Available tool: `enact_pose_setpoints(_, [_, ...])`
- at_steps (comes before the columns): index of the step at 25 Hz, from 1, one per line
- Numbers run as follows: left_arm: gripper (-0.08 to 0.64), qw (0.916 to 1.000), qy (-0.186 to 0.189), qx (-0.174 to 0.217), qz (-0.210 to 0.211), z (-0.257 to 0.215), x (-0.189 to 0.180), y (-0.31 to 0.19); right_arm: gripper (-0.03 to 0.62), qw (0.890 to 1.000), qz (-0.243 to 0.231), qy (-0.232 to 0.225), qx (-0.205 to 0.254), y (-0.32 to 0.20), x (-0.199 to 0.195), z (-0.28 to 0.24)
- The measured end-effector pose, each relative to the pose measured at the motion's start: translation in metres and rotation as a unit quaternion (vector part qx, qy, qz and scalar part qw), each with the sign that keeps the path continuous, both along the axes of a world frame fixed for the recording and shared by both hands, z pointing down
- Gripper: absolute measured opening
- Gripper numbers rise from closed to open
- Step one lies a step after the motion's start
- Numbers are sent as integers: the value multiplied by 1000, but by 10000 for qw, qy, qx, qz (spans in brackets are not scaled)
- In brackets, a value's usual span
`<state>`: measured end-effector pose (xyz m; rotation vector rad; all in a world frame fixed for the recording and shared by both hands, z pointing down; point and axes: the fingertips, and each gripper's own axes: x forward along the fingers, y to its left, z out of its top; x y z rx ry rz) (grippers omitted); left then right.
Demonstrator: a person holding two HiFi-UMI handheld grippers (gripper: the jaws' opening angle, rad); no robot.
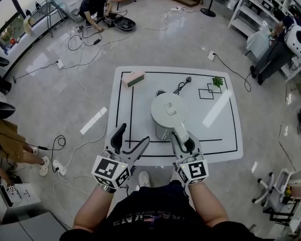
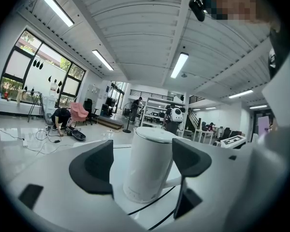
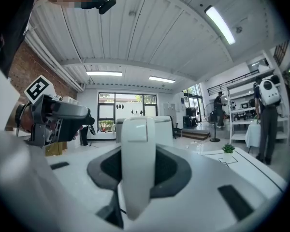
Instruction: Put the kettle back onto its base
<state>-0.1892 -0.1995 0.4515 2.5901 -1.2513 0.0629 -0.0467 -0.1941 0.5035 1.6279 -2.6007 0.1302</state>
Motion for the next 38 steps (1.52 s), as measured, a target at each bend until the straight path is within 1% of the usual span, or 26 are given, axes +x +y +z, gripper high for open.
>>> enact_pose_setpoints(10, [375,9999,40,-27,96,2,6,-2,118,9999,-131,29,-62,1,0,2])
enact_pose_setpoints(16, [376,9997,79,-28,228,2,11,-3,121,9998,-132,13,-171,0,-1,2])
enact_pose_setpoints(21, [375,9992,99,-14,397,3,14,-1,159,9989,-278,127,-359,6,-5,5])
enact_pose_setpoints(23, [376,9988,118,1,476,2,15,1,177,9986,-221,144,-458,11,-2,7])
enact_pose_setpoints(28, [376,9975,160,36,690,2,19,6,184,9984,86,152,-534,28,13,8])
enact_pose_setpoints(33, [372,9954,194,21,941,4,28,12,184,9985,396,178,-333,47,27,-9])
enact_pose_setpoints(38, [330,9946,223,110,1005,-2,37,18,184,9983,535,224,-112,58,40,-30])
